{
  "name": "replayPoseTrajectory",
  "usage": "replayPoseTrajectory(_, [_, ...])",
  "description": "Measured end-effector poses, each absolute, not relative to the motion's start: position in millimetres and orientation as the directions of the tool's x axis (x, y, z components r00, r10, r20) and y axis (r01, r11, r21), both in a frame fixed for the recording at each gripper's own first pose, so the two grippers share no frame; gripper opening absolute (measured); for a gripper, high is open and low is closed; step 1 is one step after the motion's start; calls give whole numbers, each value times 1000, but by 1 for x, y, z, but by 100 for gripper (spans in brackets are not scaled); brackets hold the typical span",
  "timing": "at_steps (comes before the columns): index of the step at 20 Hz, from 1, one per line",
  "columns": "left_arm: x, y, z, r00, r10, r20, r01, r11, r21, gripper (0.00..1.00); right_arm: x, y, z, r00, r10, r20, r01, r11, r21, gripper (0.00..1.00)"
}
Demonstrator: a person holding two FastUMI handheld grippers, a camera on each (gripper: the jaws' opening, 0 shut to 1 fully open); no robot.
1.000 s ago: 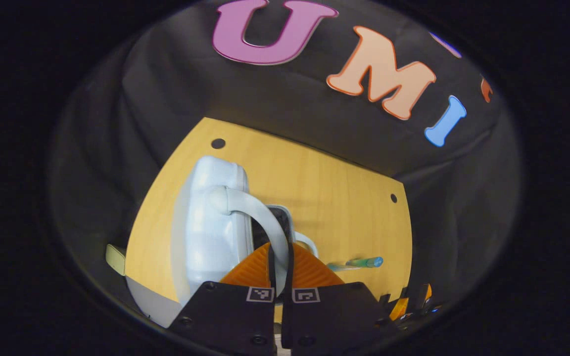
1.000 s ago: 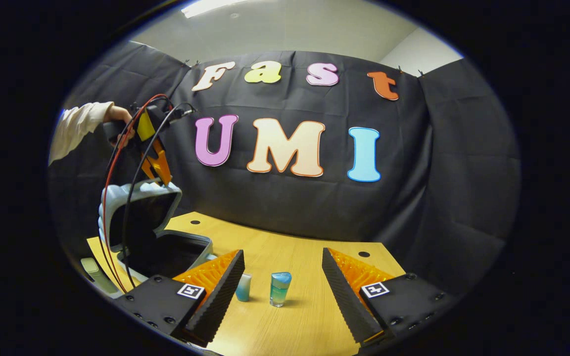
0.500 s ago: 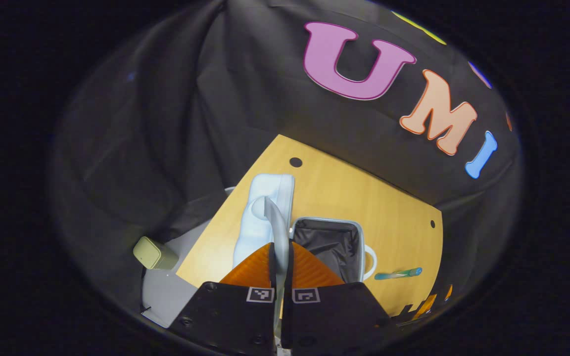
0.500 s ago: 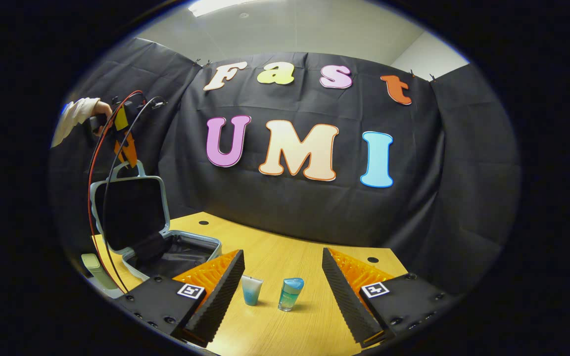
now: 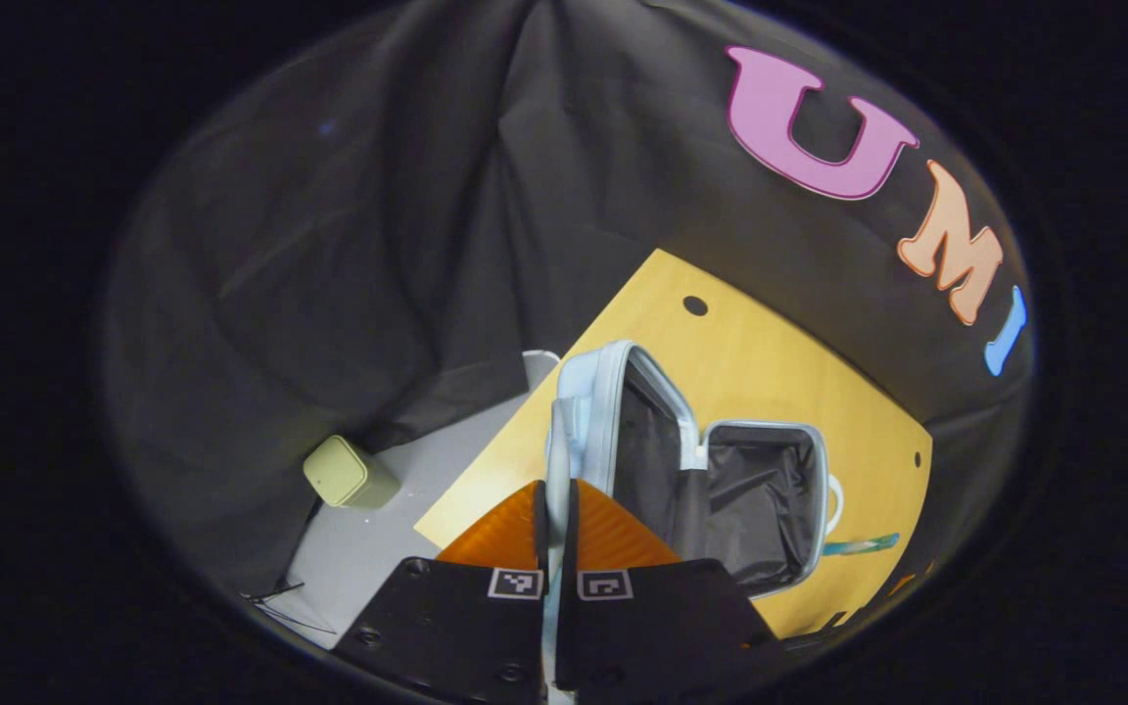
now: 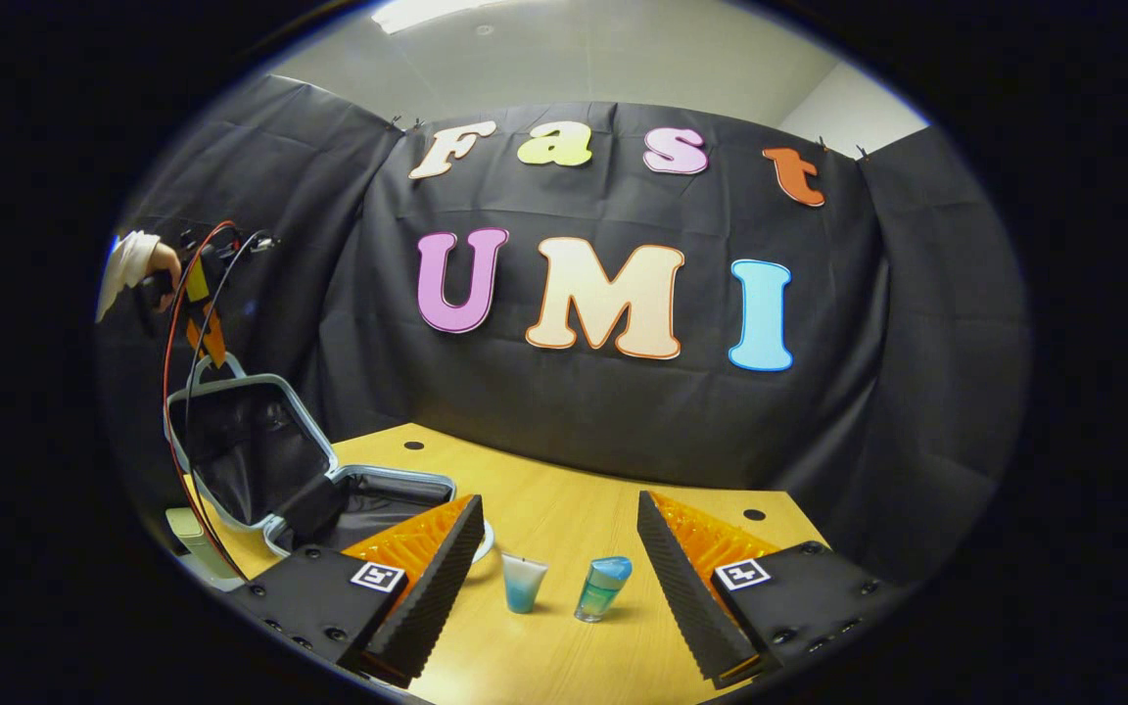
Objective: First open the suitcase, pack the skin care products into it, and then close the suitcase.
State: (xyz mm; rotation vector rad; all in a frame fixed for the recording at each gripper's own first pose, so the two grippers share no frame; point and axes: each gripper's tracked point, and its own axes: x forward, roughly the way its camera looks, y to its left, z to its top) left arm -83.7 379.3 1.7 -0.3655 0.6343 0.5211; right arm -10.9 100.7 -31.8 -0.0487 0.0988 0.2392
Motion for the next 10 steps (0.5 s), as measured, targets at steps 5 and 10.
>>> replayPoseTrajectory(5, [-96, 412, -54, 631, 376, -678, -608, 783, -132, 0, -14, 108, -30, 972, 210, -104, -216, 976, -42, 99])
replayPoseTrajectory(10, [-99, 437, -113, 603, 337, -724, -636, 751, -180, 0, -18, 109, -37, 976, 182, -123, -190, 980, -59, 100])
